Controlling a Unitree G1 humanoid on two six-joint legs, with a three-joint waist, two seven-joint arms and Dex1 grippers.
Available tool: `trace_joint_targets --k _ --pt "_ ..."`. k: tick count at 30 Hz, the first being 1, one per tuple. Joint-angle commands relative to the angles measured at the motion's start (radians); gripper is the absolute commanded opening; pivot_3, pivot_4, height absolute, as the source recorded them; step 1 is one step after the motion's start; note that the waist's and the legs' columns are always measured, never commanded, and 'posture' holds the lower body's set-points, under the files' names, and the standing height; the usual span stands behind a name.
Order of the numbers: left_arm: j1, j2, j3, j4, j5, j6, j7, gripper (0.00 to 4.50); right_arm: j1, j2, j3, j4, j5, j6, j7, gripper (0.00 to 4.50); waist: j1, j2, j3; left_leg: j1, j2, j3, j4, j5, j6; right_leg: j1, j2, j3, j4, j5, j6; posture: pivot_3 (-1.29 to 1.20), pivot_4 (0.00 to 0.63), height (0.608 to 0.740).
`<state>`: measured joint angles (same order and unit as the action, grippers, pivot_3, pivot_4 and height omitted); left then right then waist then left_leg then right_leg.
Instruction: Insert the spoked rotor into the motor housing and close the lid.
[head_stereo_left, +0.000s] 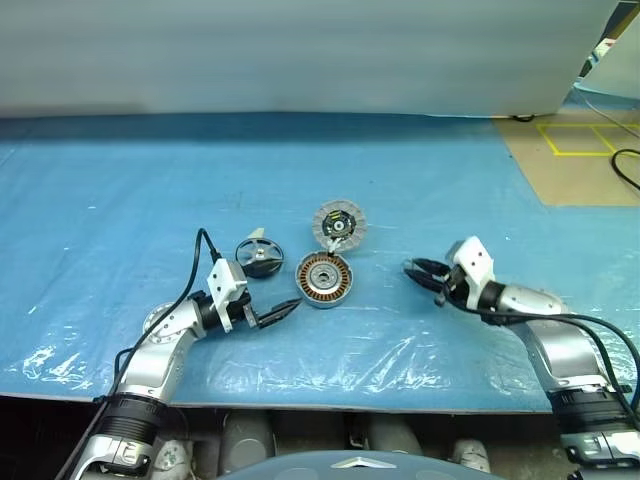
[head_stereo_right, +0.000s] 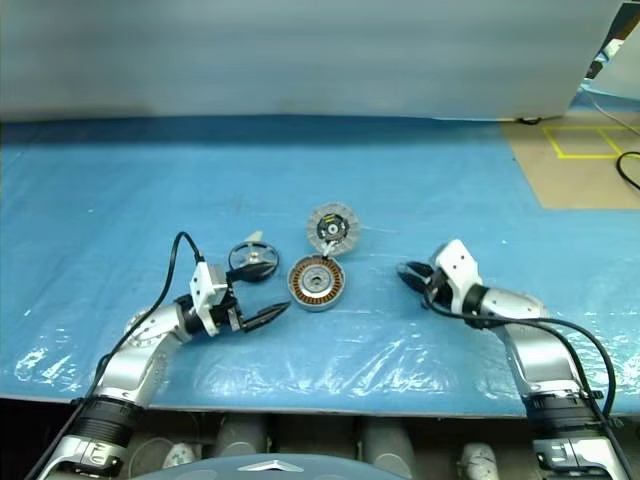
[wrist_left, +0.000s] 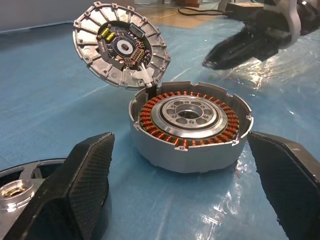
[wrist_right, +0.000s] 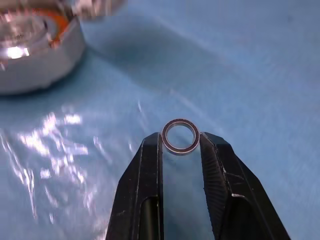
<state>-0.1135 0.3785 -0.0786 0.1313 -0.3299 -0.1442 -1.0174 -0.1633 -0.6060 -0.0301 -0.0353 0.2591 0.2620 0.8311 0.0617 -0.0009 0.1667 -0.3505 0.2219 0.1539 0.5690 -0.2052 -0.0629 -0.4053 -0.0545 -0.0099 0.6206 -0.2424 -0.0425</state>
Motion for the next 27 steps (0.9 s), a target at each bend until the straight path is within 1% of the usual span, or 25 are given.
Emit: trace_joint_targets --k 1,3,7,9,17,21,27 --pt "-0.004 0.003 0.007 -0.025 -0.006 -0.008 0.001 4.5 -0.054 0.001 -0.015 -0.111 0.062 0.036 0.016 0.66 0.002 0.0 0.0 0.0 0.0 0.0 0.0 0.0 -0.001 0.0 0.0 0.0 0.0 0.0 0.0 0.0 0.15 0.74" --pt "-0.006 0.003 0.009 -0.026 -0.006 -0.007 0.003 4.5 -0.066 -0.01 0.011 -0.153 0.071 0.07 0.035 0.66 0.006 0.0 0.0 0.0 0.0 0.0 -0.001 0.001 -0.001 0.0 0.0 0.0 -0.001 0.0 0.0 0.0 0.15 0.74" --pt "-0.005 0.001 0.008 -0.028 -0.006 -0.007 0.007 4.5 -0.073 -0.07 0.119 -0.232 0.027 0.103 0.113 0.66 0.009 0.0 0.0 -0.001 -0.001 0.0 -0.003 0.001 -0.002 0.0 0.0 -0.001 -0.002 0.0 0.0 0.0 0.15 0.74" --pt "-0.005 -0.001 0.007 -0.028 -0.006 -0.006 0.009 4.5 -0.096 -0.074 0.153 -0.252 0.027 0.128 0.124 0.66 0.008 0.0 0.0 -0.001 0.0 0.0 -0.003 0.001 -0.002 0.0 0.0 -0.001 -0.003 0.0 0.0 0.0 0.15 0.74" --pt "-0.005 -0.009 0.003 -0.026 -0.002 -0.012 0.012 4.5 -0.277 0.029 0.265 -0.184 -0.024 0.186 0.095 0.66 -0.003 0.0 0.0 0.001 0.0 0.0 -0.002 0.001 -0.002 0.0 0.0 0.0 -0.001 0.0 0.0 0.0 0.15 0.74" --pt "-0.002 -0.009 0.005 -0.029 0.0 -0.013 0.016 4.5 -0.308 0.046 0.318 -0.126 -0.069 0.173 0.106 0.66 0.004 0.0 0.0 0.0 -0.001 0.0 -0.002 0.001 -0.002 0.0 0.0 0.0 -0.001 0.0 0.0 0.0 0.15 0.74" --pt "0.009 -0.009 0.005 -0.037 0.002 -0.015 0.026 4.5 -0.298 0.077 0.349 -0.076 -0.091 0.161 0.115 0.66 0.006 0.0 0.0 -0.001 0.0 0.0 -0.004 0.001 -0.003 -0.001 0.0 -0.001 -0.001 0.0 0.0 0.0 0.15 0.74"
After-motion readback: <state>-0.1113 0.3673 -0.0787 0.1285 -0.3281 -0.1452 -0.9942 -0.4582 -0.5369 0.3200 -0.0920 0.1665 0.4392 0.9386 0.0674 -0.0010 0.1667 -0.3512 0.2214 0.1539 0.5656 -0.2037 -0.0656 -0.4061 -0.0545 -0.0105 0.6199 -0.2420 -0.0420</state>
